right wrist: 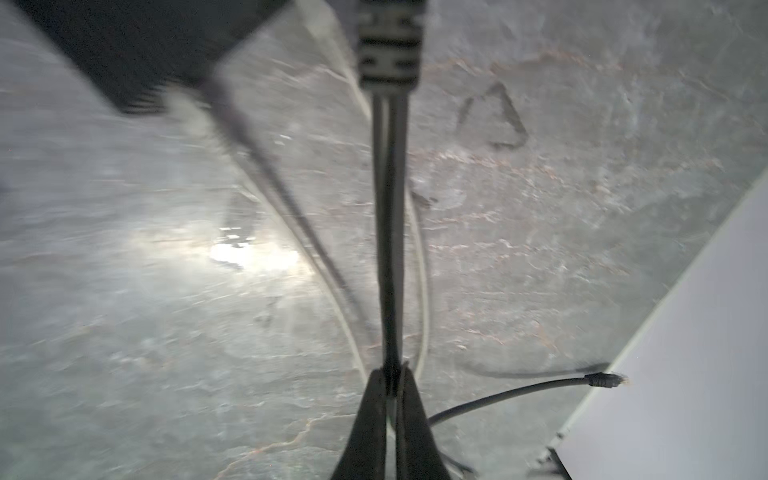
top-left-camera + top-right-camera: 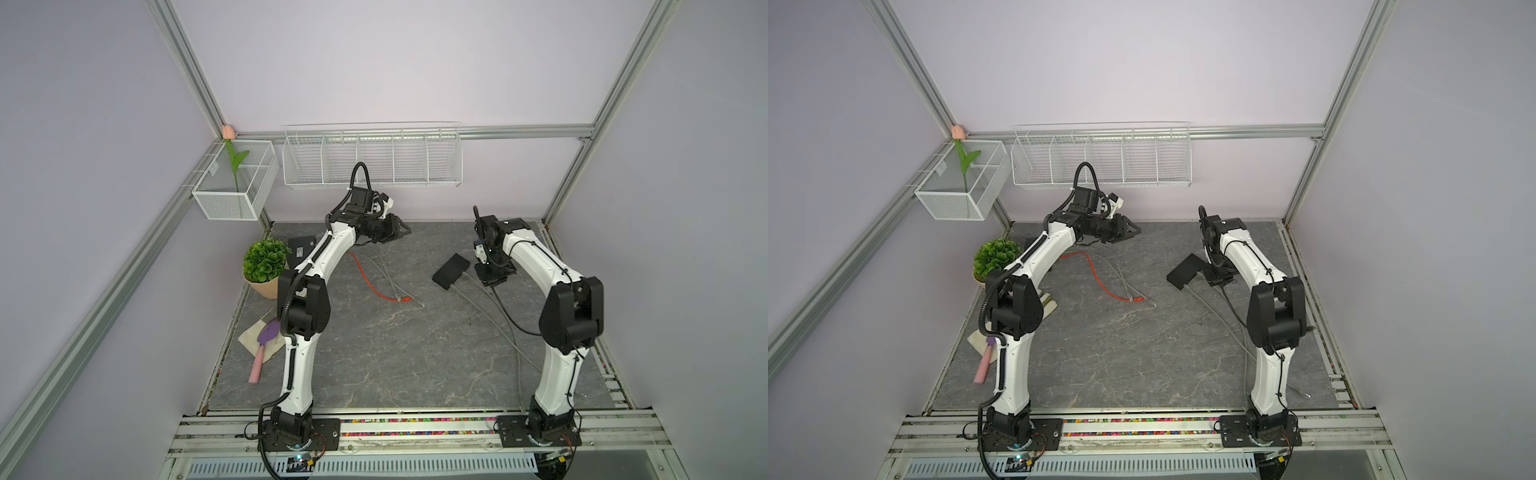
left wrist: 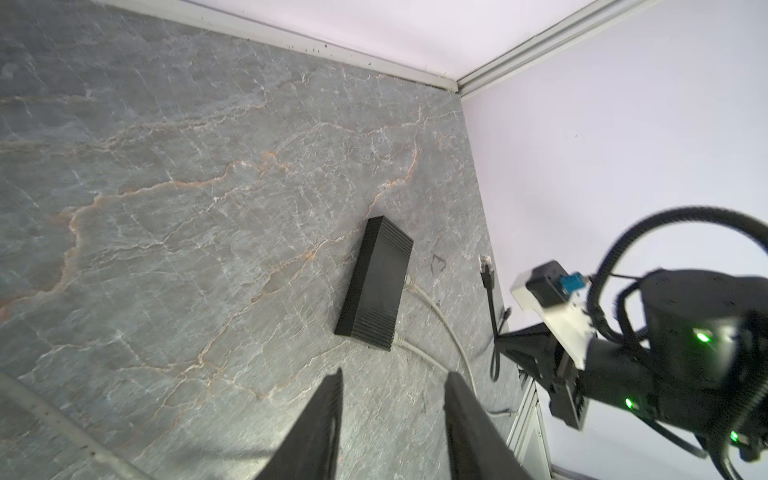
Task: Insert the plug into the switch port
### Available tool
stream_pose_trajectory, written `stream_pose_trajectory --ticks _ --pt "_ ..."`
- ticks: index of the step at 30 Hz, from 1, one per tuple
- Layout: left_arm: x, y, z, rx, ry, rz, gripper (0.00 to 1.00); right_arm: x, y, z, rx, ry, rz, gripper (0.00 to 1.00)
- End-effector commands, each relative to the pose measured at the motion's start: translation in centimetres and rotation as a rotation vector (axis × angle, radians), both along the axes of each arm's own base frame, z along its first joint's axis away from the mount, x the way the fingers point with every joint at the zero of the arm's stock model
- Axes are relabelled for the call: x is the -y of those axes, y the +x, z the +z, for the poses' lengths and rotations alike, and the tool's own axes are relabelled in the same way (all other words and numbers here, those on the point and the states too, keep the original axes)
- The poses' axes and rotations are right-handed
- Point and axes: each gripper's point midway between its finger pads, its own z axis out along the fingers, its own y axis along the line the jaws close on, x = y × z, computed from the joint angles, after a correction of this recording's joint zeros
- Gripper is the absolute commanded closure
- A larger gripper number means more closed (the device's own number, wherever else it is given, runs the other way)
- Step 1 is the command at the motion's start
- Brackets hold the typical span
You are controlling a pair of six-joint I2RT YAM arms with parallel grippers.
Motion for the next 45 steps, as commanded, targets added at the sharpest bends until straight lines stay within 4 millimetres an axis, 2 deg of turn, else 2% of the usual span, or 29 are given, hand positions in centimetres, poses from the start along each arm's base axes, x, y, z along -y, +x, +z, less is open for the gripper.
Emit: stream_pose_trajectory --ticks 1,2,3,6,8,12,15,17,18,21,25,29,35,40,43,45 --pt "0.1 0.6 1.9 0.024 -0.07 0.013 0.58 -9.4 -1.7 -0.5 -0.003 0.322 0.228 0.93" --pt "-0.3 0.7 2.2 0.026 -0.078 0.026 0.58 -10.9 -3.0 -1.2 -0.046 0.352 0.271 0.93" --pt "-0.9 0.9 2.5 0.028 -0.088 0.044 0.58 -11.3 -4.1 -2.4 -0.096 0.34 0.28 0.93" --pt "-2.3 1.1 2.6 0.029 -0.09 0.079 0.58 -11.3 -7.3 -5.7 -0.237 0.272 0.312 0.93" --pt "-2.7 0.8 2.5 0.024 -0.08 0.079 0.58 -10.7 -8.7 -7.2 -0.277 0.204 0.333 0.93" --pt "-3.4 -0.4 1.8 0.014 -0.039 0.08 0.58 -10.9 -10.4 -8.3 -0.328 0.172 0.373 0.91" --pt "-4.0 -1.2 1.3 0.014 -0.005 0.079 0.58 -11.1 -12.5 -9.2 -0.391 0.128 0.429 0.75" --pt "-4.3 -1.4 1.1 0.009 -0.003 0.078 0.58 -10.7 -13.4 -9.6 -0.423 0.091 0.442 0.58" --pt "-4.3 -1.5 1.0 0.006 0.0 0.077 0.58 -10.5 -13.4 -9.4 -0.414 0.078 0.44 0.52" --pt "-4.5 -1.8 1.1 0.01 0.007 0.076 0.58 -10.4 -12.5 -7.9 -0.357 0.066 0.441 0.48" --pt "-5.2 -1.8 1.2 0.018 0.018 0.092 0.58 -9.9 -9.7 -5.4 -0.221 -0.008 0.431 0.49" --pt "-6.0 -1.5 1.0 0.019 0.022 0.114 0.58 -9.9 -6.4 -4.6 -0.121 -0.054 0.392 0.54" --pt "-6.2 -1.9 1.2 0.02 0.01 0.118 0.58 -14.3 -4.2 -6.0 -0.131 0.093 0.4 0.52" --pt "-6.8 -2.4 1.6 0.026 0.001 0.125 0.58 -15.6 -4.2 -8.5 -0.19 0.134 0.404 0.52" --pt "-7.0 -2.8 1.8 0.027 0.002 0.132 0.58 -15.5 -4.0 -9.7 -0.196 0.125 0.395 0.52" --pt "-7.2 -3.1 1.8 0.029 0.004 0.135 0.58 -15.4 -3.7 -10.3 -0.186 0.12 0.389 0.56"
